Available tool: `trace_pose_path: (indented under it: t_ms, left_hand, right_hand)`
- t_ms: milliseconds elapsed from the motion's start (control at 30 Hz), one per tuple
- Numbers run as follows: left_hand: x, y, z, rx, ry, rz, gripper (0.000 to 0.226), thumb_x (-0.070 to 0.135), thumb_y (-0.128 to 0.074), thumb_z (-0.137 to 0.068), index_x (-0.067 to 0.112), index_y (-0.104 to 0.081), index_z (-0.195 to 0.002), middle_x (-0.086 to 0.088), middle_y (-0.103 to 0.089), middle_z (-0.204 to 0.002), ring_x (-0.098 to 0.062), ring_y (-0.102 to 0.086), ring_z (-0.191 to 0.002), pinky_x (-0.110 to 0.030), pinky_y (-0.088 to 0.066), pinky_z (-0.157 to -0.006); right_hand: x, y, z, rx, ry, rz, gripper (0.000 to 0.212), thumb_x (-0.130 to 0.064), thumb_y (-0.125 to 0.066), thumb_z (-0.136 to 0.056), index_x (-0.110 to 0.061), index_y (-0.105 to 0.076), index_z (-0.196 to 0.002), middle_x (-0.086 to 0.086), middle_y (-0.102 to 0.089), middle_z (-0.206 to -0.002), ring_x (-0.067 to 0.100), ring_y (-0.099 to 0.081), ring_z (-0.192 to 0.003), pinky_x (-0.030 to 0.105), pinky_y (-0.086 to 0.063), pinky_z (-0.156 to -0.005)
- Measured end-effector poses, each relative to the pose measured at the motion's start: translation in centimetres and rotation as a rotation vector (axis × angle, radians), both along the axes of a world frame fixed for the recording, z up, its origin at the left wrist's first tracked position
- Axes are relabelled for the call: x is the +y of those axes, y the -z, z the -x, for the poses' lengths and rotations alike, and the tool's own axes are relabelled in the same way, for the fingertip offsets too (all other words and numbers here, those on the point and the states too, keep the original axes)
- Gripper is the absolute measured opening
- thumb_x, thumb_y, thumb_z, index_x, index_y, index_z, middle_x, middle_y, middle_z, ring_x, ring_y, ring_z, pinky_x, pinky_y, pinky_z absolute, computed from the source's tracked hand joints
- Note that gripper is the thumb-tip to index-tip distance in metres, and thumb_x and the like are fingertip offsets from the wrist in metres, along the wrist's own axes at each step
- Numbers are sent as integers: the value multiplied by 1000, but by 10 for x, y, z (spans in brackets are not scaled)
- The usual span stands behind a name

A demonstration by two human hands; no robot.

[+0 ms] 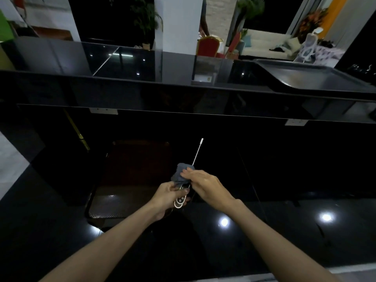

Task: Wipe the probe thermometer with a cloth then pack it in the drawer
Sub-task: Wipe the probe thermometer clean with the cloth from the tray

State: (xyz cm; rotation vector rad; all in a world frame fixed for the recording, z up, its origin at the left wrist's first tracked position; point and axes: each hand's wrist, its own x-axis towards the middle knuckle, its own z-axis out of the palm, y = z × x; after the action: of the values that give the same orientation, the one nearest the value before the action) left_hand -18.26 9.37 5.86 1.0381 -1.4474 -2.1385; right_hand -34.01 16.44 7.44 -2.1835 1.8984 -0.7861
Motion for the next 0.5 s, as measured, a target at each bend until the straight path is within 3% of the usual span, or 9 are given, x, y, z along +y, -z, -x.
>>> trace_pose_path:
  t_ms: [100,200,333,367,433,500]
  left_hand:
    - [-6,6,-12,-20,-29,-51,13,4,-67,-87,2,-63,-100,-10,-65,-82,-14,-67,-66,-25,-57,-61]
    - [-16,11,-27,-18,-81,-87,17,8,-66,-88,3,-64,-104,-7,-65,-81,-12,-66,-66,-23,-56,-58]
    - [-32,17,-54,23,-237,-176,20,8,-64,-90,7,-67,-110,-6,-70,-96,-14,-70,-79,-25,-59,-67]
    - [-37,20,-63,24,-287,-196,22,8,-64,-89,7,-67,-111,-6,-71,-101,-16,-70,-84,-25,-60,-66]
    - [-45,28,-84,5,-352,-214,23,7,-64,-90,8,-66,-113,-4,-70,-106,-17,-66,-93,-25,-60,-65]
    - [-52,36,-107,-33,-372,-209,23,9,-64,-90,10,-66,-113,-3,-69,-109,-16,-64,-97,-27,-60,-70]
  right_hand:
    - [-7,-8,-10,-141,56,-93,42,-4,-51,-91,-19,-57,-130,3,-68,-113,2,-62,-98,22,-49,-88]
    - [-24,-10,-22,-244,86,-135,40,-5,-51,-90,-25,-62,-123,-3,-68,-82,6,-59,-62,21,-46,-62]
    - [-52,-5,-42,-349,137,-104,38,-2,-51,-90,-24,-65,-118,-7,-71,-103,8,-67,-93,21,-50,-81]
    - [-59,-1,-45,-372,161,-113,38,-3,-51,-91,-25,-64,-119,-3,-72,-103,15,-68,-96,27,-52,-82]
    - [-77,8,-51,-379,204,-146,37,-7,-50,-93,-28,-62,-121,10,-73,-97,30,-68,-90,44,-53,-78]
    - [-96,17,-60,-336,207,-173,36,-6,-49,-95,-24,-60,-124,13,-73,-94,31,-68,-81,43,-56,-68]
